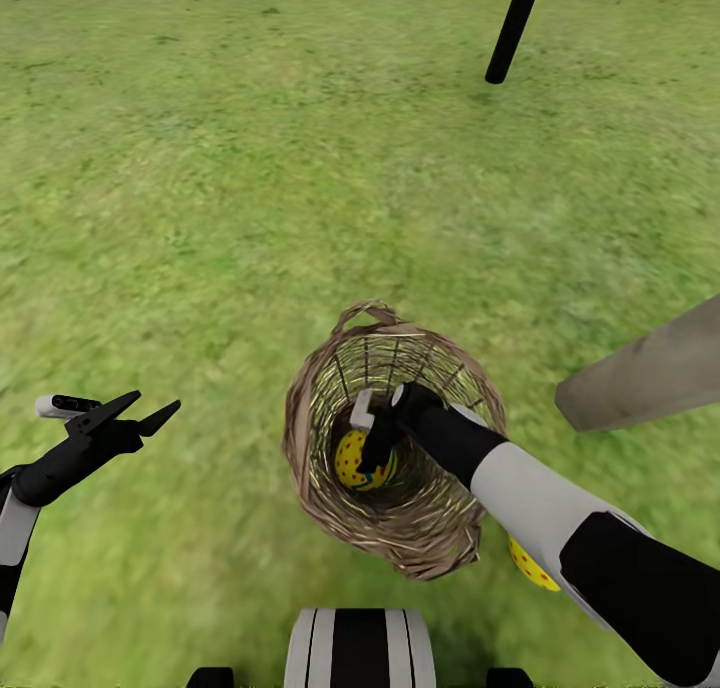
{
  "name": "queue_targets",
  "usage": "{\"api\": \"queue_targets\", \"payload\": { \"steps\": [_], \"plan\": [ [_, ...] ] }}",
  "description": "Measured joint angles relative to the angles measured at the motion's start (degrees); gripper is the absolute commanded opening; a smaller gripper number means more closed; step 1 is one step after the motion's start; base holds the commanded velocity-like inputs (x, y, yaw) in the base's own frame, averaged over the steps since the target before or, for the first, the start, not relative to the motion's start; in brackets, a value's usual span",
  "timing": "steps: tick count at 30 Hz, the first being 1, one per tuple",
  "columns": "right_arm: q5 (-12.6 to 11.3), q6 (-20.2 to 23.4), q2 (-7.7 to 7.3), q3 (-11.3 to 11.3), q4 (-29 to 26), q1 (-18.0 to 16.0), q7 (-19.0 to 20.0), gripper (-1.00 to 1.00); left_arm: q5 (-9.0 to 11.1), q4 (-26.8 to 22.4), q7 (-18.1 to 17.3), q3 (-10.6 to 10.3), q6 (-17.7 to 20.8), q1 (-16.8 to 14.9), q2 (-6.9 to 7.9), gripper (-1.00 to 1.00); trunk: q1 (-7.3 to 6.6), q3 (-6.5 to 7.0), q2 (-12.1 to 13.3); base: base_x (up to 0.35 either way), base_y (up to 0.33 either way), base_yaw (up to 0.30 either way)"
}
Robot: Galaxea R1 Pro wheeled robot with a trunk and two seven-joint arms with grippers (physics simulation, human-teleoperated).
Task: Take the three Easter eggs out of the wicker basket on the lawn in the garden, then place them on the lawn next to a single tree (choose any tree) so that all three eggs are next to the same tree and none are left in the basket.
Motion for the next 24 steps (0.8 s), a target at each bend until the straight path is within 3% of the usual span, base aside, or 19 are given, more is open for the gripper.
{"api": "queue_targets", "payload": {
  "steps": [24],
  "plan": [
    [2.12,0.17,0.00,-0.06,-0.03,-0.22,-0.29,1.00,0.06,0.09,-0.08,0.00,0.00,0.00,0.03,1.00,0.33,-2.88,-0.18,0.000,0.000,0.000]
  ]
}}
